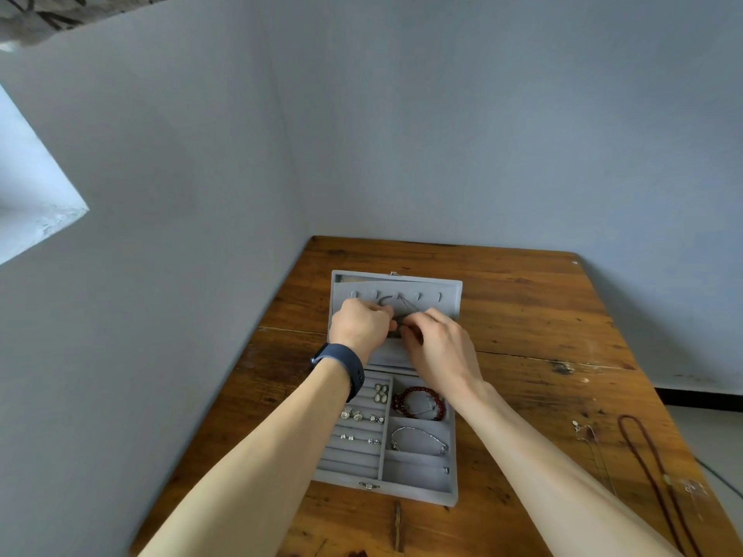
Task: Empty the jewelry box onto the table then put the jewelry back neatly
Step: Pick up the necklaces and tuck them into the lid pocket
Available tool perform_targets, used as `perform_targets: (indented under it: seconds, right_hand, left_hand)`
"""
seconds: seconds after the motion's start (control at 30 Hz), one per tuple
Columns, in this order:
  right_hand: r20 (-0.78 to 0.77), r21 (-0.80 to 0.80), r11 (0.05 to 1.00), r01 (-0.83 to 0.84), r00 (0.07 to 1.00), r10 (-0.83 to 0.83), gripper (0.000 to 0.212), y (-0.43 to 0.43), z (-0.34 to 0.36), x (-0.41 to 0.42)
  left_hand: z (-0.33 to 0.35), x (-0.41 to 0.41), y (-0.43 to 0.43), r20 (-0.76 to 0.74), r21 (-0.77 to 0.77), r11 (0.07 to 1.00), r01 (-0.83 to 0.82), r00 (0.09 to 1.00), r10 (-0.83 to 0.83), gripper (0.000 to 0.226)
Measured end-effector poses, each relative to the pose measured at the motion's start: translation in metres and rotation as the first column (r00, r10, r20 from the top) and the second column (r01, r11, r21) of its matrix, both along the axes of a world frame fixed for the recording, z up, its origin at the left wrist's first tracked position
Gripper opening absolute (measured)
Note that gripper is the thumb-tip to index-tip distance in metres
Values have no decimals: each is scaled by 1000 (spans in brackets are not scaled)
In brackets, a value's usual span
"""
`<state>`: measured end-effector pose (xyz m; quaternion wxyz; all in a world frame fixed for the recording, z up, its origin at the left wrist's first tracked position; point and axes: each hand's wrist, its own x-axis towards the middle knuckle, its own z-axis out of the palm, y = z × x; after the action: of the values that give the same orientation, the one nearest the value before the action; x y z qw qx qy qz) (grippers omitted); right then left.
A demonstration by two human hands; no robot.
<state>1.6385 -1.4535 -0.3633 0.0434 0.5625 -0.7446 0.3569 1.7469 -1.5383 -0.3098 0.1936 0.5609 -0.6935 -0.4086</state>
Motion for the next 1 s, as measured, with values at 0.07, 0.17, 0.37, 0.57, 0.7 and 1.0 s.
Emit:
perform_targets:
  seconds: [0.07, 0.17, 0.37, 0.57, 0.7, 1.0]
  right_hand:
    - [-65, -57, 997, 48, 997, -52, 13, -2, 3, -3]
    - [-205, 4, 998, 67, 977, -65, 15, -2, 5, -5]
    - [-140, 254, 965, -69, 984, 107, 26, 4, 10, -5]
    - [-109, 9, 994, 108, 988, -106, 19, 12, 5, -3]
    - [-277, 239, 966, 96, 961, -27, 34, 8, -1, 0]
    - [-149, 123, 982, 144, 981, -125, 37, 26, -2, 0]
  left_hand:
    - [1, 3, 2, 260, -229, 970, 78, 966, -16, 24]
    - [-2, 6, 5, 526, -480, 837, 264, 850, 33, 23]
    - [-11, 10, 11, 679, -520, 699, 491, 734, -10, 22]
    - [-23, 15, 19, 618, -571, 669, 477, 786, -33, 21]
    - [-26, 17, 19, 601, -534, 692, 487, 794, -95, 16]
    - [-32, 28, 25, 531, -505, 725, 468, 831, -166, 28]
